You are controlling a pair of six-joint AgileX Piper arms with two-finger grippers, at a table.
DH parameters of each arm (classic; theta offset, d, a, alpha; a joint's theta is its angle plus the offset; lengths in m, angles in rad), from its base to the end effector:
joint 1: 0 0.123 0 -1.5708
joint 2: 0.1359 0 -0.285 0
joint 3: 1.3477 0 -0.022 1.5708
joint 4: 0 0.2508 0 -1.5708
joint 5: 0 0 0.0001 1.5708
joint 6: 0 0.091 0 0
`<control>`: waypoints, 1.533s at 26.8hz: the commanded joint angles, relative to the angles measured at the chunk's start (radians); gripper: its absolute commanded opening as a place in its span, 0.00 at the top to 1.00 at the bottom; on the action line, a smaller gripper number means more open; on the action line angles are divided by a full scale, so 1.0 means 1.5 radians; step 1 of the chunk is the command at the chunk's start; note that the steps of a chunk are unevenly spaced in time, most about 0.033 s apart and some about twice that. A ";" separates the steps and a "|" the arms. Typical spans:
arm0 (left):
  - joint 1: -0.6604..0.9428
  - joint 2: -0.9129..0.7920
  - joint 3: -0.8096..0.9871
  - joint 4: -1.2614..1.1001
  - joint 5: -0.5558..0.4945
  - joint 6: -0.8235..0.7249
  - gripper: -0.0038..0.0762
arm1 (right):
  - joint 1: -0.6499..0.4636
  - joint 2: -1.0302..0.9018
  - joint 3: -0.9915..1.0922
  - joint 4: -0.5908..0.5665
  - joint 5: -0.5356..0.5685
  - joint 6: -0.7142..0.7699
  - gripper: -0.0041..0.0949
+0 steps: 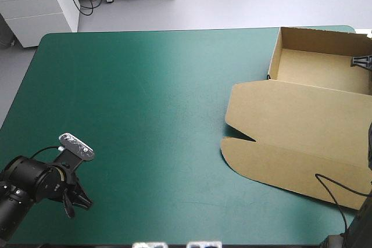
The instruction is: Fold the box
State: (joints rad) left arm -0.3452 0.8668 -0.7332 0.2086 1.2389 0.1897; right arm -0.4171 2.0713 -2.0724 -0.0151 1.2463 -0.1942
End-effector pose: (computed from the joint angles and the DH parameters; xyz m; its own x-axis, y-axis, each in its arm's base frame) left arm 0.1226 -0.0251 0.2881 -0.7999 0.5541 -0.2306 0.4999 0.8277 0.2549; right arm 0.4143 -0.1850 0.3129 -0.9021 0.1835 -0.3907 0.2367 0.9672 -0.0922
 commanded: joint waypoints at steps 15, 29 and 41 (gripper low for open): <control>-0.001 -0.004 -0.015 0.006 0.030 -0.008 0.94 | -0.018 -0.100 -0.067 0.071 -0.002 0.012 0.27; -0.001 -0.004 -0.015 0.000 0.031 -0.008 0.94 | 0.068 -0.243 -0.053 0.397 0.001 -0.115 0.98; -0.001 -0.004 -0.015 -0.001 -0.013 -0.054 0.94 | 0.287 -0.416 0.221 0.287 0.001 -0.127 0.98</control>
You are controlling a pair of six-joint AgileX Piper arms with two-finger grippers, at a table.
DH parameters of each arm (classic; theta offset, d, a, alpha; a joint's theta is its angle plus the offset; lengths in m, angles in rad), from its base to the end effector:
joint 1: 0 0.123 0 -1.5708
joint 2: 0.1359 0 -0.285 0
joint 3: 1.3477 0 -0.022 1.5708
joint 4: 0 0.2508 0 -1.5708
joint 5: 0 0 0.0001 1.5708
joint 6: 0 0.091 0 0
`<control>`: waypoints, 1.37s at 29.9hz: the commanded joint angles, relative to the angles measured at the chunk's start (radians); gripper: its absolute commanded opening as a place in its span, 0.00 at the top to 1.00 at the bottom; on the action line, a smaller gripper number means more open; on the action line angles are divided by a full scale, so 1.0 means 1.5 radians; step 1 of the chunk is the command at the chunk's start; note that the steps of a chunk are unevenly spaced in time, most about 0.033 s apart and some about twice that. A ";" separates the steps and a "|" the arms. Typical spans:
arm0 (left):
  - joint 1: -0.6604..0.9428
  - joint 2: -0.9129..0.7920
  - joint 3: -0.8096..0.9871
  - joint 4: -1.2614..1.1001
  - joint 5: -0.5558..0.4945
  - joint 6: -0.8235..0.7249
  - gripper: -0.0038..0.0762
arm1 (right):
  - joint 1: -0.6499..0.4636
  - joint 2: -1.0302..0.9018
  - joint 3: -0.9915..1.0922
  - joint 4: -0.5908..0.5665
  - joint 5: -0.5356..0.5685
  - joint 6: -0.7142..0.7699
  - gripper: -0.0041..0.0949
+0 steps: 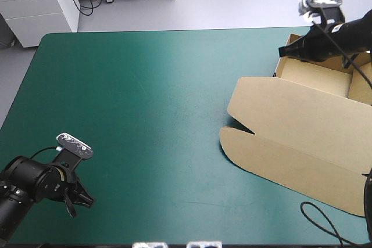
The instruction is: Fold the box
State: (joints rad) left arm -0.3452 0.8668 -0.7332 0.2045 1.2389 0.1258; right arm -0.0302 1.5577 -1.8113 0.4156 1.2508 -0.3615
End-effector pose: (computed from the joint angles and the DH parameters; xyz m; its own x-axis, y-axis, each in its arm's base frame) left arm 0.1224 -0.0255 0.2880 -0.8306 0.4990 -0.2472 0.4480 0.8624 0.2357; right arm 0.3182 0.0253 0.4454 -0.7050 -0.1836 -0.6850 -0.3812 0.9126 0.1478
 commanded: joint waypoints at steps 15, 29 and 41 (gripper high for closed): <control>-0.001 -0.004 -0.015 -0.062 -0.093 -0.045 0.95 | 0.070 -0.432 0.502 -0.011 -0.099 -0.085 0.98; -0.001 -0.076 -0.011 -0.062 -0.099 -0.042 0.95 | 0.070 -0.644 0.713 -0.016 -0.156 -0.093 0.98; -0.001 -0.167 0.089 -0.059 -0.126 -0.041 0.96 | 0.070 -0.700 0.823 -0.016 -0.179 -0.095 0.98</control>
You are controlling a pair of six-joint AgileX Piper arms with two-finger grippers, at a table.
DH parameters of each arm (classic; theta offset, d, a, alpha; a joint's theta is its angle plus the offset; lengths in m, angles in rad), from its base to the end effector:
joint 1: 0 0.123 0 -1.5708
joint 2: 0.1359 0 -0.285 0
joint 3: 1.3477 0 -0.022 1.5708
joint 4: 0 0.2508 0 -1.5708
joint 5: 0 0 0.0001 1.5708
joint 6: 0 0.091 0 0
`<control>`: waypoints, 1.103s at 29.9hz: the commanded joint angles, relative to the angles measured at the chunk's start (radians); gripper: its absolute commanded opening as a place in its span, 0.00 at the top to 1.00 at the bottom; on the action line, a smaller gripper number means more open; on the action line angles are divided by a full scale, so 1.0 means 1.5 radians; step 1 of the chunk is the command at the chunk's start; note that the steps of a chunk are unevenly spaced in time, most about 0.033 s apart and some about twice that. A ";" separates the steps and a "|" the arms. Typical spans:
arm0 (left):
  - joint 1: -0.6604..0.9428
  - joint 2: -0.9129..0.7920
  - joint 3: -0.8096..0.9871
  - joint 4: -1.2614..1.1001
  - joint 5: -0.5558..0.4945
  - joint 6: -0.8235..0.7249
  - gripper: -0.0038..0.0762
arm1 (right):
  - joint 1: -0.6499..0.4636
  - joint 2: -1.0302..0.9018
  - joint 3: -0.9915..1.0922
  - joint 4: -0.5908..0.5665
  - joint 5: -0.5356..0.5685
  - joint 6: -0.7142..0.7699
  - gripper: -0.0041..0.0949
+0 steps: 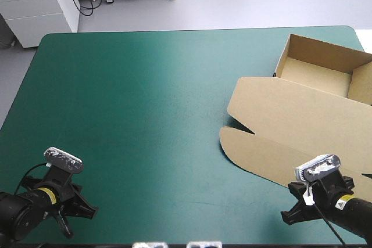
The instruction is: Fold the box
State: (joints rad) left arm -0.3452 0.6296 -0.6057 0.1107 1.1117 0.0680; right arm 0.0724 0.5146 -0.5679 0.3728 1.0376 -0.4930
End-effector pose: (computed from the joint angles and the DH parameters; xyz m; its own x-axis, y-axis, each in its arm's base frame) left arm 0.0865 -0.0215 0.2799 -0.7748 0.4023 -0.4876 0.3833 0.9124 0.1437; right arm 0.0721 0.0339 0.2866 -0.6468 -0.3253 -0.6898 -0.4817 0.8755 0.0388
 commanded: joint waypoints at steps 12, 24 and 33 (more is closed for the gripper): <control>-0.001 -0.033 0.052 0.000 -0.065 -0.002 0.96 | 0.002 -0.037 0.027 0.016 -0.040 -0.002 0.98; -0.001 -0.033 0.060 -0.002 -0.034 -0.015 0.96 | 0.002 -0.040 0.027 0.016 -0.040 -0.002 0.98; -0.001 -0.033 0.060 0.000 -0.029 -0.018 0.96 | 0.002 -0.040 0.027 0.019 -0.036 0.002 0.98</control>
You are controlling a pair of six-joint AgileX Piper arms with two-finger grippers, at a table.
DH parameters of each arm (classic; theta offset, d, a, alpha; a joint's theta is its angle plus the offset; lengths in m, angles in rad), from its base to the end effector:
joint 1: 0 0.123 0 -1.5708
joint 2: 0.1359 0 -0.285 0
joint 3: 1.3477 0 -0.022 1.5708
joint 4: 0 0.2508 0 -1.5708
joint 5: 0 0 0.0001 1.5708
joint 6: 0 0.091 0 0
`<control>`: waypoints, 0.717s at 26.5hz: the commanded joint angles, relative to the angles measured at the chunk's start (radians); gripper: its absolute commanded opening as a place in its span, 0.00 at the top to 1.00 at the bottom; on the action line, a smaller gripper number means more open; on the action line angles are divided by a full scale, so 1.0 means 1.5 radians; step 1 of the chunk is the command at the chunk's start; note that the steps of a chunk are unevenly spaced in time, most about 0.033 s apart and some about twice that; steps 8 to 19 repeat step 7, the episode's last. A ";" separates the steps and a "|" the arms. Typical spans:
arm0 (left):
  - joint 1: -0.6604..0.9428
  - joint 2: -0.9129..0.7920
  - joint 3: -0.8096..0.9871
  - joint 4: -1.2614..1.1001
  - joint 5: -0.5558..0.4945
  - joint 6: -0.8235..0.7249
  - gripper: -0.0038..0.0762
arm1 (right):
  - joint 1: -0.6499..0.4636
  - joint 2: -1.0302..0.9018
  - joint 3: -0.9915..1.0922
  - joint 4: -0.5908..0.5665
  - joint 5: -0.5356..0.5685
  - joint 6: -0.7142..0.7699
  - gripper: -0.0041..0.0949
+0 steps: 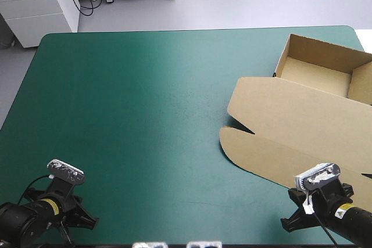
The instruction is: Fold the box
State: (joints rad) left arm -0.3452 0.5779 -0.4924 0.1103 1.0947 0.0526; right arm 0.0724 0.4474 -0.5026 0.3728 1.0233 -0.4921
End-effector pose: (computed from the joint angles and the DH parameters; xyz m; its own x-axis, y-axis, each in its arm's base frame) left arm 0.0756 -0.0177 0.2517 -0.7998 0.3967 -0.4506 0.3787 0.9158 0.1339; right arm 0.0621 0.0329 0.2724 -0.6384 -0.3199 -0.7001 -0.4772 0.8782 0.0338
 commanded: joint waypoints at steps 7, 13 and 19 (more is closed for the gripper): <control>-0.001 0.002 -0.015 0.003 -0.042 -0.008 0.96 | 0.002 0.005 -0.017 0.021 -0.017 0.018 0.98; -0.001 0.002 -0.015 0.003 -0.042 -0.008 0.96 | 0.002 0.005 -0.017 0.021 -0.017 0.018 0.98; -0.001 0.002 -0.015 0.003 -0.042 -0.008 0.96 | 0.002 0.005 -0.017 0.021 -0.017 0.018 0.98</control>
